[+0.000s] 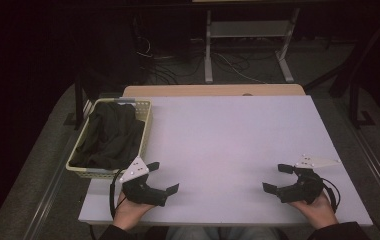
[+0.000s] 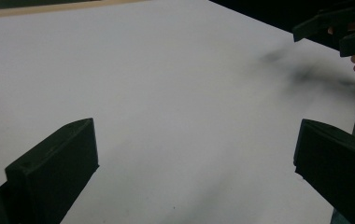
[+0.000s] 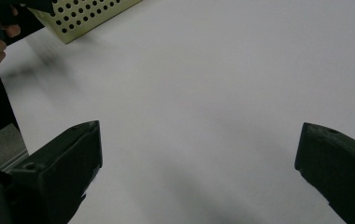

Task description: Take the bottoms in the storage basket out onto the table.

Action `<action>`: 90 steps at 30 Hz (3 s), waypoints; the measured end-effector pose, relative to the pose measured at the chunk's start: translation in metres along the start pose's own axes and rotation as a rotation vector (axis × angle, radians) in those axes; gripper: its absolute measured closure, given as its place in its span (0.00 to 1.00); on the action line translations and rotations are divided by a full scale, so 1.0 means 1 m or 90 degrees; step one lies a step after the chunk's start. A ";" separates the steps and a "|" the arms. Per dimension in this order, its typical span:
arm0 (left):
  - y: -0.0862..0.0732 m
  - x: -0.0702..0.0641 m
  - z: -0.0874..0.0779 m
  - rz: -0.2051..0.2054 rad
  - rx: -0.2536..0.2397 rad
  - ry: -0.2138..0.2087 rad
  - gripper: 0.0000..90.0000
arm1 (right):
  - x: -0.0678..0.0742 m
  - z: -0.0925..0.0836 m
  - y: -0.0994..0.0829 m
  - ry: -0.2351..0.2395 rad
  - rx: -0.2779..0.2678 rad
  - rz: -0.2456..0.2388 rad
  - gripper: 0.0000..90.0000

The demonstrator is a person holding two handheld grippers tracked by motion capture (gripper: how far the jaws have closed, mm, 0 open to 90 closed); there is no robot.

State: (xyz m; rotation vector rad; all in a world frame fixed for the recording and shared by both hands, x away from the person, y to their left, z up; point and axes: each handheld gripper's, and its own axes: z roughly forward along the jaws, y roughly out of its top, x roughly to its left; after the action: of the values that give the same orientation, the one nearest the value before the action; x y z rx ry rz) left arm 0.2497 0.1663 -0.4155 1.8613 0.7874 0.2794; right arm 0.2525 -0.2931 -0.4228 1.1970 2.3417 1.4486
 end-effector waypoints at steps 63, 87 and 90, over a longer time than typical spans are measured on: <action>0.043 0.020 -0.024 -0.014 0.087 0.021 0.00 | -0.002 0.002 0.000 0.004 0.014 -0.007 0.00; 0.074 0.039 -0.031 0.000 0.112 0.036 0.00 | -0.001 0.003 0.000 0.005 0.018 -0.010 0.00; 0.078 0.042 -0.033 0.000 0.115 0.039 0.00 | -0.001 0.003 0.000 0.005 0.019 -0.010 0.00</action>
State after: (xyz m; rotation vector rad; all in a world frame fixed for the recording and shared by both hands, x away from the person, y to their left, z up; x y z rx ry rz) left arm 0.2942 0.1991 -0.3389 2.0306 0.8793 0.2744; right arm 0.2547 -0.2917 -0.4252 1.1790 2.3808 1.4214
